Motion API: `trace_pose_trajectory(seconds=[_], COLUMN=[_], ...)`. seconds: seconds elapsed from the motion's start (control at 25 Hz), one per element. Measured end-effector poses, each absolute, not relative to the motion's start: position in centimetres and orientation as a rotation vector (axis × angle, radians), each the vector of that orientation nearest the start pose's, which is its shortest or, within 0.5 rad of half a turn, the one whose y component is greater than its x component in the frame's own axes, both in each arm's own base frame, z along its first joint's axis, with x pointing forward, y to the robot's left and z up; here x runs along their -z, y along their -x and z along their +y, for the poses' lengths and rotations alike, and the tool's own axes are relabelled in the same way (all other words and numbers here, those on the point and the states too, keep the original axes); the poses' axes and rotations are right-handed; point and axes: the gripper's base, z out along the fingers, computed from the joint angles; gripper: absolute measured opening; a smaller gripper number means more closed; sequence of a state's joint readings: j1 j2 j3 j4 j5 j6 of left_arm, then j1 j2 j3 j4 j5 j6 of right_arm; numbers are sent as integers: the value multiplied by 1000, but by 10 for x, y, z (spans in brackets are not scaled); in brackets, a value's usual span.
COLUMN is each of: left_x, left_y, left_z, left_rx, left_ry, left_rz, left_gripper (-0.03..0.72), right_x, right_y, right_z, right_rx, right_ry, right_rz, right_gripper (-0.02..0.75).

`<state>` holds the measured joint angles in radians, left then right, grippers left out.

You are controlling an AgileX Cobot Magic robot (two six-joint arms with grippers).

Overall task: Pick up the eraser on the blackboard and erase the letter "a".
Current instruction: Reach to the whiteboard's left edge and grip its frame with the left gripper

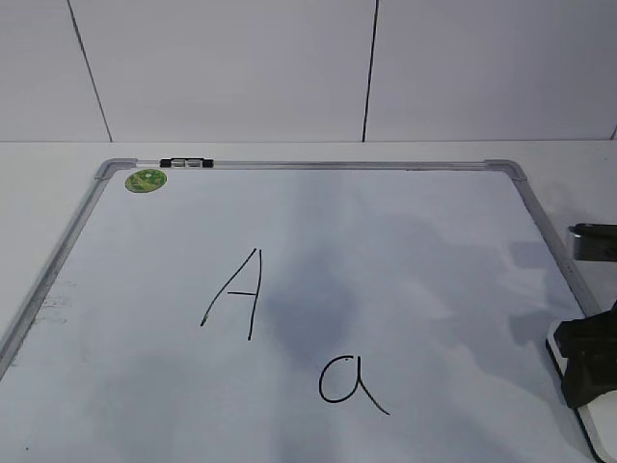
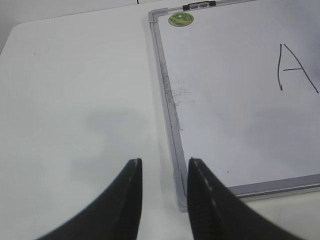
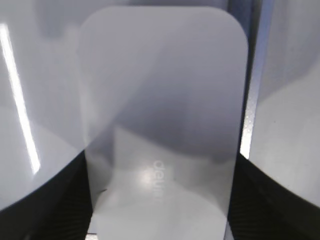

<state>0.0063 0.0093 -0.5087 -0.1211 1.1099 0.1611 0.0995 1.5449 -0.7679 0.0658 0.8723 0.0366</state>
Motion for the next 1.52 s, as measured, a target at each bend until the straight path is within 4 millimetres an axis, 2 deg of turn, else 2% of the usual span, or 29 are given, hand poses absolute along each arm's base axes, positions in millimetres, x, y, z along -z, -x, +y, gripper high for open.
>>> trace_pose_trajectory(seconds=[0.24, 0.68, 1.16, 1.52], left_x=[-276, -276, -276, -276], left_y=[7, 7, 7, 7], left_z=[-10, -10, -10, -10], left_rx=[44, 44, 44, 44], left_ry=[-171, -171, -171, -171], left_rz=[2081, 2081, 2081, 2081], left_gripper=[235, 235, 235, 235], right_x=[-175, -204, -237, -240], right_y=[-240, -257, -267, -258], right_z=[29, 34, 80, 108], right_rx=[-81, -129, -131, -129], right_ry=[31, 22, 295, 451], right_rz=[3141, 3137, 3057, 3044], right_gripper=[560, 560, 559, 559])
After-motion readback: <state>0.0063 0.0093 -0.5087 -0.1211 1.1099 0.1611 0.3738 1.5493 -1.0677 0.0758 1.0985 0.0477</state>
